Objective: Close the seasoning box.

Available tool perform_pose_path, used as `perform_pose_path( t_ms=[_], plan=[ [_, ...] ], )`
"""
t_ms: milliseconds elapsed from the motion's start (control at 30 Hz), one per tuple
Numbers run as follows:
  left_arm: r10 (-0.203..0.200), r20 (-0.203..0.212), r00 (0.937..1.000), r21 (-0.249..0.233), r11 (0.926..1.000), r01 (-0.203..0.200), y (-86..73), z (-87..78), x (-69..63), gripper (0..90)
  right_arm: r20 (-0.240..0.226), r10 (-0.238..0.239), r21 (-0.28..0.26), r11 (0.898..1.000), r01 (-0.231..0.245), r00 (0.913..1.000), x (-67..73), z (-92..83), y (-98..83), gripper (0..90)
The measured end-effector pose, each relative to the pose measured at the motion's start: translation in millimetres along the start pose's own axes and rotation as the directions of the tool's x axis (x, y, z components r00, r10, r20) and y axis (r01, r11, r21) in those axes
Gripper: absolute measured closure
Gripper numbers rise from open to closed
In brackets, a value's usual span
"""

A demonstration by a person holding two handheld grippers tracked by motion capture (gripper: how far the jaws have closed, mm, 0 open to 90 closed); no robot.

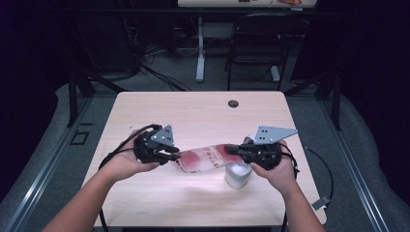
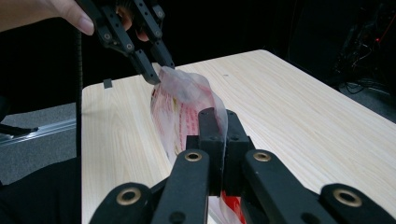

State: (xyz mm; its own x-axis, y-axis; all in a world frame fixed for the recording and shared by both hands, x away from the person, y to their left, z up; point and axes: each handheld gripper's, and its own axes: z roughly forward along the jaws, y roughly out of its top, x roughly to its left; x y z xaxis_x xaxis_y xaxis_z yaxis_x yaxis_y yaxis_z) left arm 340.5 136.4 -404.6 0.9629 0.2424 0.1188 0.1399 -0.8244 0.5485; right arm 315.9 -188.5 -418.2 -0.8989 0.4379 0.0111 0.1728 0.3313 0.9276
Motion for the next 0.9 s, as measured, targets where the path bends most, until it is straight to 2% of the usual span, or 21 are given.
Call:
perform_pose_path(
  t_ms=[133,200,333,667,800,900],
  plan=[
    [-0.001,0.011,0.9999,0.006,1.0000,0.001,-5.2,6.9,-1.6,77.7,-0.008,-0.003,0.003,1.000,0.003,1.0000,1.2,4.2,2.1,89.8],
    [-0.002,0.014,0.9999,0.008,1.0000,0.002,-7.3,9.1,-2.3,83.1,-0.015,-0.002,0.006,1.000,0.002,0.9999,1.8,6.5,2.9,89.8],
    [-0.001,0.016,0.9999,0.010,1.0000,0.000,-9.8,11.6,-2.7,86.9,-0.022,-0.001,0.002,1.000,0.001,0.9998,2.3,9.2,3.4,89.7],
    [0.021,0.011,0.9997,0.022,0.9995,-0.021,-11.9,16.9,-6.2,90.0,-0.028,-0.003,-0.005,1.000,0.002,0.9996,3.9,12.8,4.6,89.6],
    [0.041,-0.011,0.9991,0.027,0.9988,-0.040,-12.3,18.1,-7.5,90.0,-0.030,-0.002,-0.009,1.000,0.001,0.9995,3.9,13.4,4.4,89.1],
    [0.047,0.002,0.9989,0.039,0.9981,-0.047,-12.2,20.1,-8.1,90.0,-0.044,0.007,-0.014,1.000,-0.007,0.9990,3.4,13.3,3.8,86.3]
  ],
)
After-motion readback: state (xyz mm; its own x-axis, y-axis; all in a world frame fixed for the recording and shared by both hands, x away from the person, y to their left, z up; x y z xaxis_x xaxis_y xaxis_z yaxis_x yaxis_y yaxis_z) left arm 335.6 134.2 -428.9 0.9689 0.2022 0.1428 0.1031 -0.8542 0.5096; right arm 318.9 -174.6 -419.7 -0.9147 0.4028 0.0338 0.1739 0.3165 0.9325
